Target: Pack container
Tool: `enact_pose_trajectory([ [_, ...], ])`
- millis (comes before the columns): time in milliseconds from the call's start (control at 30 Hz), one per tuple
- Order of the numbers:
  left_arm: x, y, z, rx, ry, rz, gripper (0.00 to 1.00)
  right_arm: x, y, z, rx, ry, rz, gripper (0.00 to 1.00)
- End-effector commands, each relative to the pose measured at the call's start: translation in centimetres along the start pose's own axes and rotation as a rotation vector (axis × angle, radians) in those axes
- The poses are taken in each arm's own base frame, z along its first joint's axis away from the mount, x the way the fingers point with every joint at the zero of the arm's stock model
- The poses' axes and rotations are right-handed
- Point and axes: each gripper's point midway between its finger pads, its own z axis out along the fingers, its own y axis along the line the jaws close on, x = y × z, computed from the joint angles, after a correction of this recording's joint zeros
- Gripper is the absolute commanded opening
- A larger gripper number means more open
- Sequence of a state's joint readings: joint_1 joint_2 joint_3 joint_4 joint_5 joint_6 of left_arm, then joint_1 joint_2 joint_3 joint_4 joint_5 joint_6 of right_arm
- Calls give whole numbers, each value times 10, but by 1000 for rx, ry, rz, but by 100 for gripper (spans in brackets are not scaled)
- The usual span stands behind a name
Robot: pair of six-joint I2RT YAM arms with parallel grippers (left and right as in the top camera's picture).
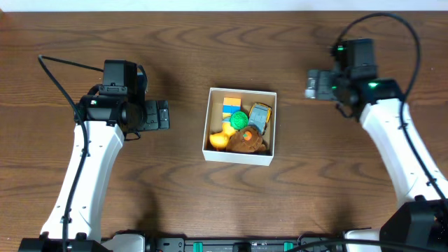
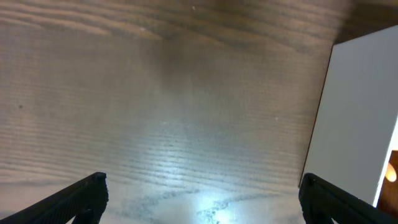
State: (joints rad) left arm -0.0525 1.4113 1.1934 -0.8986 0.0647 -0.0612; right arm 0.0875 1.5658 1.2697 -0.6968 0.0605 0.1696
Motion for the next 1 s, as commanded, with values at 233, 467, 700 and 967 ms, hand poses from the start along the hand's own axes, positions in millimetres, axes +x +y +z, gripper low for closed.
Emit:
enact_pose_trajectory([
  [233,-5,-16,-38,96,-124,53,98,-3,-29,-61,6,-107,81,99],
  [467,15,-14,-95,120,-345,67,98,32,-38,-104,10,-247,109,99],
  [700,71,-7,-105,148,-487,20,98,101,-45,-110,1,-294,115,99],
  [967,104,-2,-93,178,-537,-60,98,148,-47,-101,-26,-296,184,99],
])
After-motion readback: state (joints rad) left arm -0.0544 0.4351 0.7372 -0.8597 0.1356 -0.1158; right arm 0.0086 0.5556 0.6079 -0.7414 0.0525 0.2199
